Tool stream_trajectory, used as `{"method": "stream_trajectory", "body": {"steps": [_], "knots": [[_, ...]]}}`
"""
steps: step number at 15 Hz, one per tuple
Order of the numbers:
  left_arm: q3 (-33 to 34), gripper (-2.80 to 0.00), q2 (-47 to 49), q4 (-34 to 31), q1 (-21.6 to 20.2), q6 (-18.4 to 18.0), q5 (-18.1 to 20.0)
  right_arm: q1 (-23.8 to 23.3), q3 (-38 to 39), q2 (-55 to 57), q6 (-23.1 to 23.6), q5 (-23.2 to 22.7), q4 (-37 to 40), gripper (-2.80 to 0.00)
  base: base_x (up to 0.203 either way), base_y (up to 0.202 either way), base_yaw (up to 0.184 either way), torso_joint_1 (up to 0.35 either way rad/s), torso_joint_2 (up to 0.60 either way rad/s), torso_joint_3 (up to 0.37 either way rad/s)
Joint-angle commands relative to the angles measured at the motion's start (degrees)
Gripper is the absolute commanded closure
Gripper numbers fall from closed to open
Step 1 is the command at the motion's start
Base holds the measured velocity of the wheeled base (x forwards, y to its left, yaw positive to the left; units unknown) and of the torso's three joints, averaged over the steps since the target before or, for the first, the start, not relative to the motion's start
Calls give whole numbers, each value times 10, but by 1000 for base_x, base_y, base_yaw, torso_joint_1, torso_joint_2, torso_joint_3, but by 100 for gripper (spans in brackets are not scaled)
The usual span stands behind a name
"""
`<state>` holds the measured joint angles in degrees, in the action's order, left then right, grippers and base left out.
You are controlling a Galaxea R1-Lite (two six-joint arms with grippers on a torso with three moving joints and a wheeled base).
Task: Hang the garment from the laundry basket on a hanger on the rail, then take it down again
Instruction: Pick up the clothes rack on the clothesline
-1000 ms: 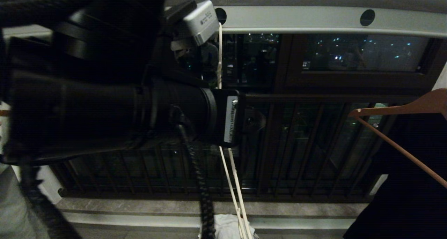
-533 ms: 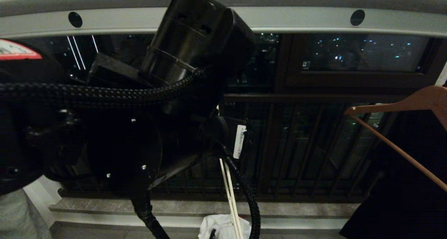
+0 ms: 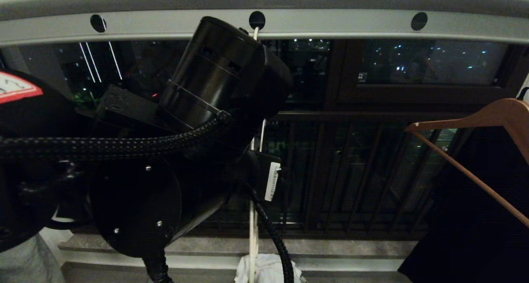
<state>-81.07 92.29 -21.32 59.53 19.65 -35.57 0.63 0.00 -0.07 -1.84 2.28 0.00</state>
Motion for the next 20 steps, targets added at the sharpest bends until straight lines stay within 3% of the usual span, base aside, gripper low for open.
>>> {"method": "stream_trajectory", "body": {"steps": [1, 20], "knots": [[0, 0, -5, -1, 0, 1, -11, 1, 0, 1, 0, 0, 0, 0, 0, 0, 0, 0, 0, 0], [16, 0, -57, -2, 0, 1, -11, 0, 0, 1, 0, 0, 0, 0, 0, 0, 0, 0, 0, 0]]}}
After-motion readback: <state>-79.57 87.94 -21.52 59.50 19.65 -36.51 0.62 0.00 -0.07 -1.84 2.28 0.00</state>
